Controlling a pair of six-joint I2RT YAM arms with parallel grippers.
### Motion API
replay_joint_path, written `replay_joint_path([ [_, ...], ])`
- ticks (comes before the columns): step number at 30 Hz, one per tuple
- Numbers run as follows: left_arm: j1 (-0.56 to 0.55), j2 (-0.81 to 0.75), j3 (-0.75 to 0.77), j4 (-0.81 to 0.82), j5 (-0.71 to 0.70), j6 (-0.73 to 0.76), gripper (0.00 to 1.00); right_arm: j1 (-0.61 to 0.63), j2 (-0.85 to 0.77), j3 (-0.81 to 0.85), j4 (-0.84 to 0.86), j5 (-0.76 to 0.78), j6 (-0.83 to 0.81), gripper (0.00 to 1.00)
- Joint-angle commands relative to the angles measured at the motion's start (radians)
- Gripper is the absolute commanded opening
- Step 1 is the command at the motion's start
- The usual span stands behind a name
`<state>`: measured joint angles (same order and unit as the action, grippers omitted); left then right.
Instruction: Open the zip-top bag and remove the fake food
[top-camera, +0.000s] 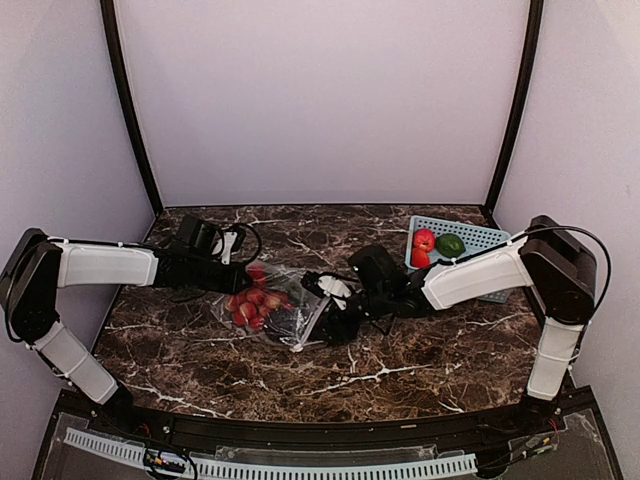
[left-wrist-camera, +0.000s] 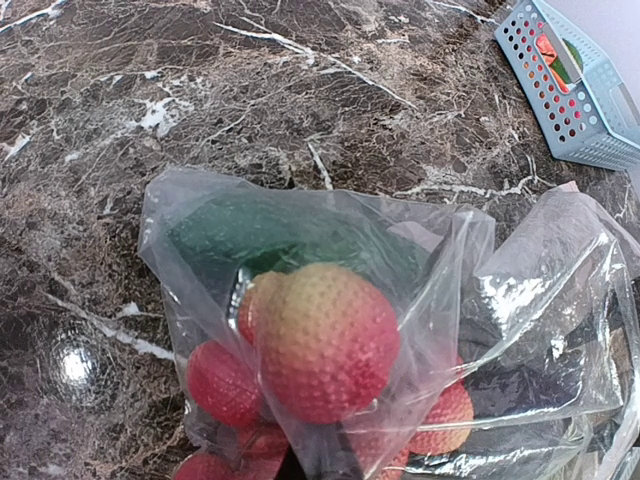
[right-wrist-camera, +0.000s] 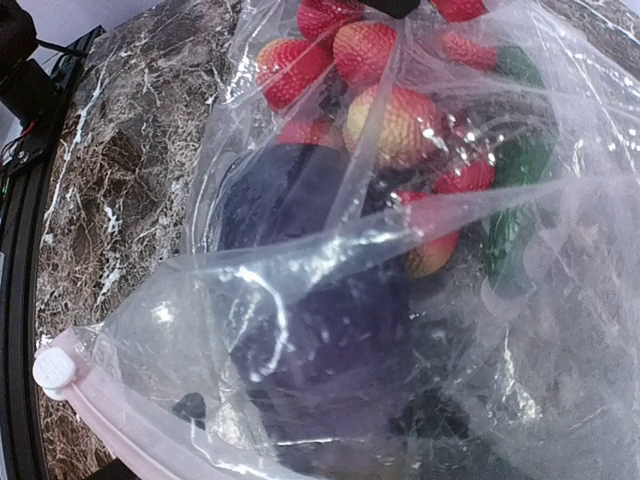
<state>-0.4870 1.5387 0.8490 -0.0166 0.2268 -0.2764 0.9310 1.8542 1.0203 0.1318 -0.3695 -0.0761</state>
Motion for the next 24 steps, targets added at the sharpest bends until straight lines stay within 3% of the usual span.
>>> replay_joint_path([
  [1,0.007,-0.001,0.001,-0.003,0.008,0.007,0.01,-0.009,0.031,0.042,-0.018,-0.02,-0.019,0.65],
  [4,0.007,0.0,0.006,-0.004,0.009,0.007,0.01,-0.013,0.051,0.056,-0.03,-0.027,-0.031,0.57],
  [14,0.007,0.002,0.01,-0.008,0.008,0.009,0.01,-0.029,0.135,0.082,-0.05,-0.046,-0.073,0.6],
  [19,0.007,-0.001,0.013,-0.014,0.001,0.011,0.01,-0.031,0.118,0.071,-0.045,-0.042,-0.072,0.41],
  [24,0.007,-0.002,0.012,-0.018,-0.016,0.014,0.01,-0.038,0.029,0.025,-0.055,-0.015,-0.07,0.36],
])
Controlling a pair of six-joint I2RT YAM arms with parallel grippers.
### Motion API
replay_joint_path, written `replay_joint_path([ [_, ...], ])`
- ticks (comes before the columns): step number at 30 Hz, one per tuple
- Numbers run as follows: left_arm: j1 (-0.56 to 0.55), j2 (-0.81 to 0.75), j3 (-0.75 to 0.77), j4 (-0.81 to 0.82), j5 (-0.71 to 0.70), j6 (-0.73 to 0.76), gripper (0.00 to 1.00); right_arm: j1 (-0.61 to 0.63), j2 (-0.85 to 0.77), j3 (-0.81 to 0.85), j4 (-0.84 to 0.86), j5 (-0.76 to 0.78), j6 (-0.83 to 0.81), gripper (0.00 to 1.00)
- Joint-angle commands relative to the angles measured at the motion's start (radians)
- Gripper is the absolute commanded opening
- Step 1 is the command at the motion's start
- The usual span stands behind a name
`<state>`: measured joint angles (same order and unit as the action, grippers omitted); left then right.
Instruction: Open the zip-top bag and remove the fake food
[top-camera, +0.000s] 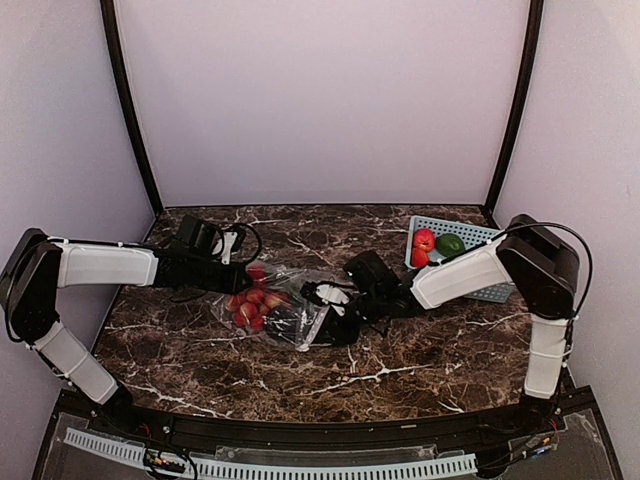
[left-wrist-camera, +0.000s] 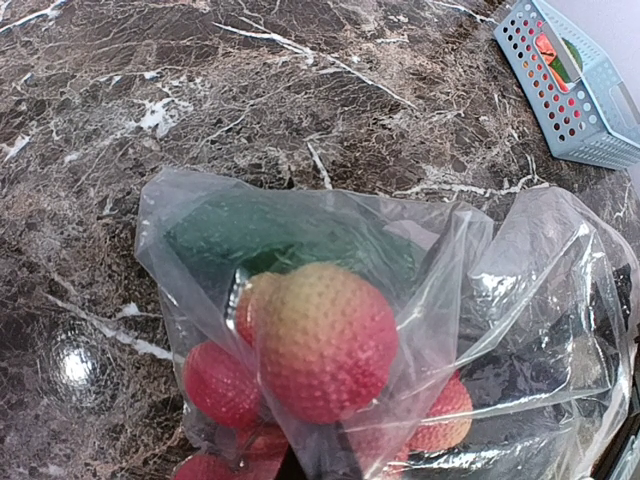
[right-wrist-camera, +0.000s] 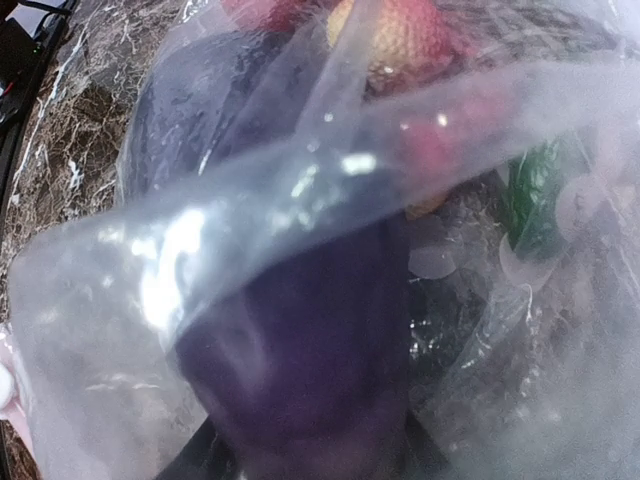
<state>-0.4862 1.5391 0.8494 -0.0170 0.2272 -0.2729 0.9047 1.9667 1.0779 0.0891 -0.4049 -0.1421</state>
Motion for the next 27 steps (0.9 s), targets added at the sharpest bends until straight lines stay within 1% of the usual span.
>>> replay_joint_path([
  [1,0.006,-0.001,0.009,-0.017,-0.017,0.007,0.01,-0.013,-0.1,-0.039,-0.018,0.027,-0.004,0.35],
  [15,0.006,-0.002,0.005,-0.021,-0.034,0.009,0.01,-0.048,-0.237,-0.167,-0.079,0.102,0.021,0.27],
  [27,0.006,0.005,0.007,-0.018,-0.034,0.01,0.01,-0.088,-0.441,-0.321,-0.16,0.229,0.128,0.25],
])
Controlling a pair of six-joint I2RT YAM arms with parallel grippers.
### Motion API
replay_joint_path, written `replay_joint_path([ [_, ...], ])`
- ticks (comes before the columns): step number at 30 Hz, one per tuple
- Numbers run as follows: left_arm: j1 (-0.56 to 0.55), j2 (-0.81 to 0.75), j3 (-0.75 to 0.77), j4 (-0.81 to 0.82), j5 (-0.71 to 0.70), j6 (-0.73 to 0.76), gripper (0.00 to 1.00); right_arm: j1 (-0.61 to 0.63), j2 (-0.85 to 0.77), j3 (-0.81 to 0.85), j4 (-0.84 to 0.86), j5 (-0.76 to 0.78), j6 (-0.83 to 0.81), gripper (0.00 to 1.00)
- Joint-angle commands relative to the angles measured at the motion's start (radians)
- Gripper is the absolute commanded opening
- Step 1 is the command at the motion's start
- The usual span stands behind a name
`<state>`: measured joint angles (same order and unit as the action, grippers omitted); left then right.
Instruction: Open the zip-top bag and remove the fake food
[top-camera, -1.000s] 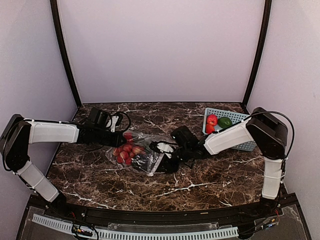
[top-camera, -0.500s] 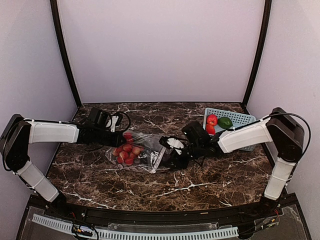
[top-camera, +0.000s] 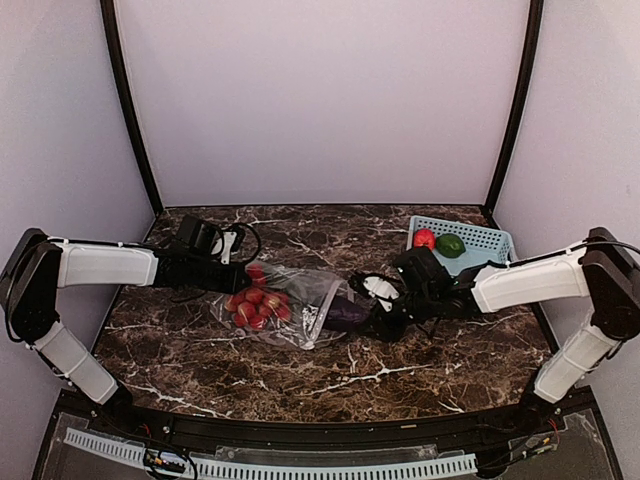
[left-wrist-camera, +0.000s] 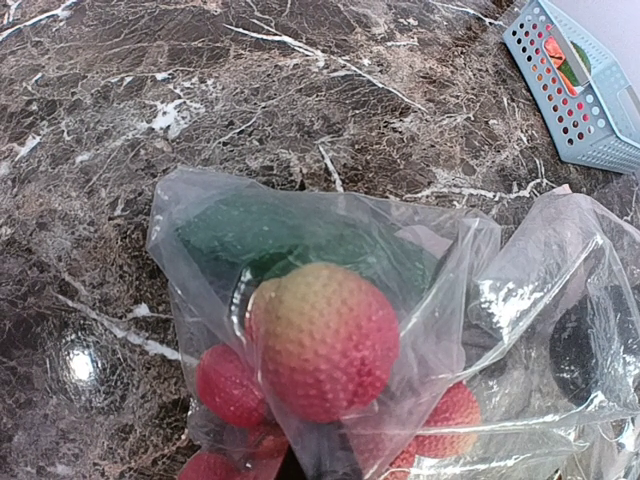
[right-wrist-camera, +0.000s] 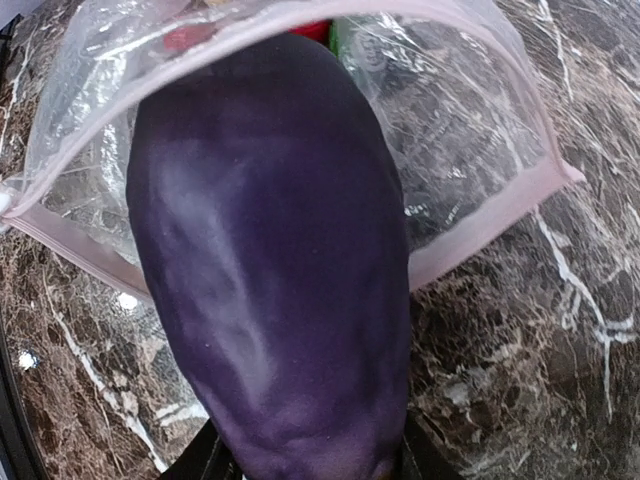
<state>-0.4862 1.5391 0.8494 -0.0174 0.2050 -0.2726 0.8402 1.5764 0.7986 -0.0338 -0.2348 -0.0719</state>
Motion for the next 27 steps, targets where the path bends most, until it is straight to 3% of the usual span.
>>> replay_joint_path([
  [1,0.007,0.005,0.007,-0.017,-0.01,0.009,0.01,-0.03,-0.063,-0.05,-0.046,0.072,0.068,0.24],
  [12,0.006,0.011,0.004,-0.007,-0.004,0.003,0.01,-0.205,-0.286,-0.12,-0.091,0.059,0.158,0.23],
  [27,0.006,0.01,0.005,-0.005,0.001,-0.001,0.01,-0.695,-0.338,-0.029,-0.12,0.097,0.219,0.23],
])
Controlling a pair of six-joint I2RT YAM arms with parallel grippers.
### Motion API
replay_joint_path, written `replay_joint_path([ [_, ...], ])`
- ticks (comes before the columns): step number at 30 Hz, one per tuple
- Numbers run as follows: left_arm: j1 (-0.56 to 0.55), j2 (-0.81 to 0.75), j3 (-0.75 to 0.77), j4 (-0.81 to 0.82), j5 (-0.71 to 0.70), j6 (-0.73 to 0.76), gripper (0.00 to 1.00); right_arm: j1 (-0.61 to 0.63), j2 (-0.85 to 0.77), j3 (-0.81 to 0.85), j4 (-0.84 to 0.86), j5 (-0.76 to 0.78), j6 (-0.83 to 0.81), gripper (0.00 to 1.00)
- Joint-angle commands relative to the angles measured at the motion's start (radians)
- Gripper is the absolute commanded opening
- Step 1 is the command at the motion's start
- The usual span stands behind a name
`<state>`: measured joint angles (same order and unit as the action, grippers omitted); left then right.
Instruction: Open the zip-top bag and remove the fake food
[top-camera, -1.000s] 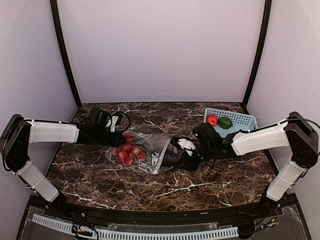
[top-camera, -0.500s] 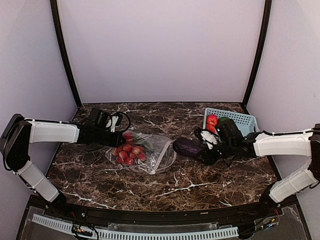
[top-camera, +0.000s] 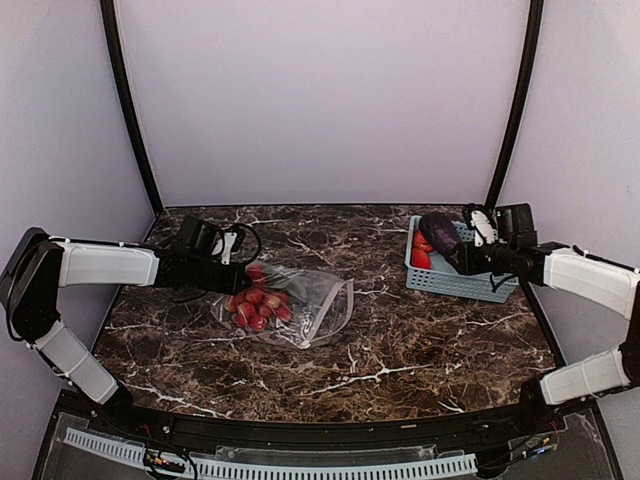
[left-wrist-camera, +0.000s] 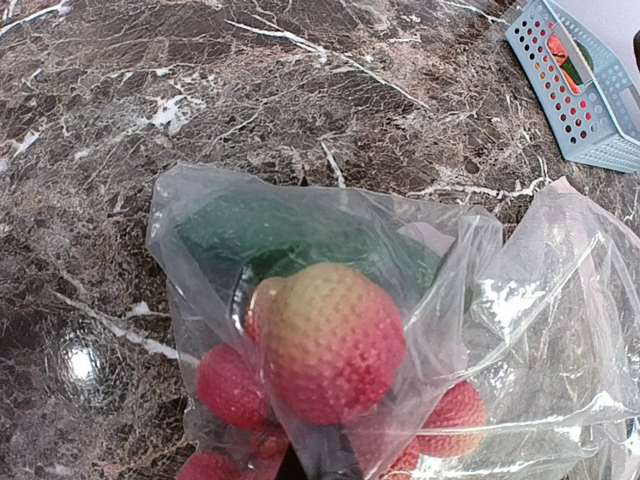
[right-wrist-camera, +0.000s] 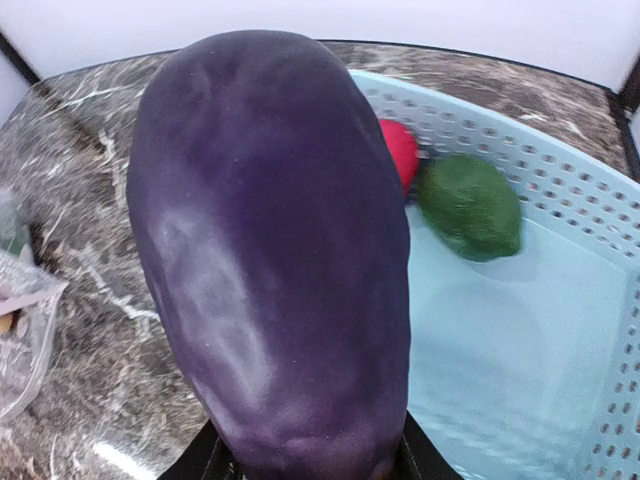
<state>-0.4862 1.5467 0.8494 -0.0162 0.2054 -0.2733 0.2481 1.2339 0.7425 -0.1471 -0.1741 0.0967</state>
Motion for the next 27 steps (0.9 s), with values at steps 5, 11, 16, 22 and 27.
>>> replay_joint_path([
  [5,0.007,0.005,0.005,-0.004,0.002,-0.001,0.01,-0.195,0.031,0.022,-0.011,0.093,0.084,0.23],
  [11,0.007,0.01,0.007,0.0,0.005,-0.003,0.01,-0.203,0.006,-0.043,0.003,0.235,0.098,0.28],
  [16,0.007,0.01,0.007,-0.001,0.008,-0.002,0.01,-0.212,-0.018,-0.084,0.022,0.316,0.11,0.28],
  [22,0.006,0.007,0.007,-0.003,0.009,-0.002,0.01,-0.237,0.051,-0.082,0.042,0.339,0.113,0.3],
  [27,0.006,0.002,0.004,-0.007,0.005,-0.001,0.01,-0.239,0.095,-0.057,0.057,0.329,0.105,0.44],
])
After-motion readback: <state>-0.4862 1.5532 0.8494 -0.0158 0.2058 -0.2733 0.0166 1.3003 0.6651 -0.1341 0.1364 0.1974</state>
